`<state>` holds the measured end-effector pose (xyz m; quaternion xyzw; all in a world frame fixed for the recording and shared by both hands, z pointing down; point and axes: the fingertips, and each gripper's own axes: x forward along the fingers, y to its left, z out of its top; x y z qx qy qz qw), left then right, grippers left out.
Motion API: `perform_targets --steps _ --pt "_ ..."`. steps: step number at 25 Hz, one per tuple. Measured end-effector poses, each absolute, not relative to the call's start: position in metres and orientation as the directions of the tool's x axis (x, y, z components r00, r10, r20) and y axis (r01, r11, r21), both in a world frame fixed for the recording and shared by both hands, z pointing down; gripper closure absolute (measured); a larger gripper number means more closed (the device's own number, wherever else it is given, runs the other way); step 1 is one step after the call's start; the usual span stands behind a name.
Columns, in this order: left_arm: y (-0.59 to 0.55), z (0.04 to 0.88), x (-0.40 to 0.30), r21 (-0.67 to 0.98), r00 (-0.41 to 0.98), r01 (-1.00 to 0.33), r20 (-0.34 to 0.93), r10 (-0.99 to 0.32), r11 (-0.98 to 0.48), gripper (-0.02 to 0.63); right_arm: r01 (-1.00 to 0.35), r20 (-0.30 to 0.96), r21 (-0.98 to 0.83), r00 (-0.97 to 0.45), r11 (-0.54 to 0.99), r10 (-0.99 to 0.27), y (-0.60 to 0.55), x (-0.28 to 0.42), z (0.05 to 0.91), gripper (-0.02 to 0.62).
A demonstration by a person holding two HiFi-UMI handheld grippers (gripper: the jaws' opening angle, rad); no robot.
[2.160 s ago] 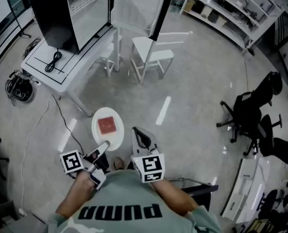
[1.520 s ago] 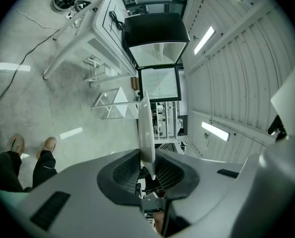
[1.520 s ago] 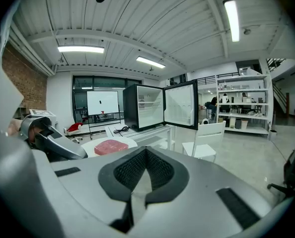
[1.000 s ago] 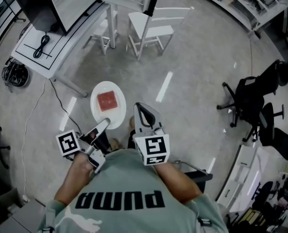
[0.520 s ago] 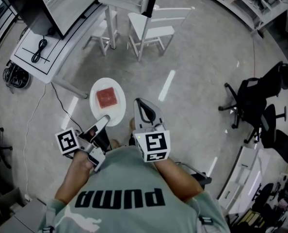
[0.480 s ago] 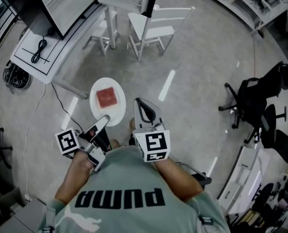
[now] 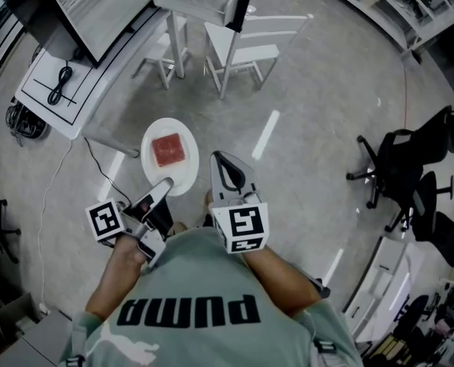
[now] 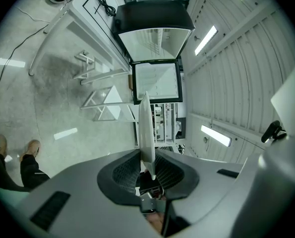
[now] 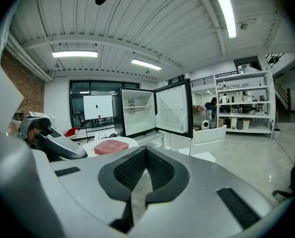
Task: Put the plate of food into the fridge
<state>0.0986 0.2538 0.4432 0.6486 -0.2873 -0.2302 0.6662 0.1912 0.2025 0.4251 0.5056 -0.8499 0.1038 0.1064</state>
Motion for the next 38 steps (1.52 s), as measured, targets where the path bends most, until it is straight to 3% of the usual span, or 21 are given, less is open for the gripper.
perform_targets --steps 26,38 --pt "0.167 0.440 0.123 0.995 0.613 -0.084 0.093 -0.785 0.052 0.532 -0.779 0.237 -0.086 -0.622 0.621 -0.746 0.107 0.203 0.423 0.591" --pt "0.148 0.432 0.153 0.997 0.614 -0.061 0.068 -0.786 0.038 0.532 -0.780 0.231 -0.083 -0.621 0.621 -0.749 0.095 0.234 0.417 0.591"
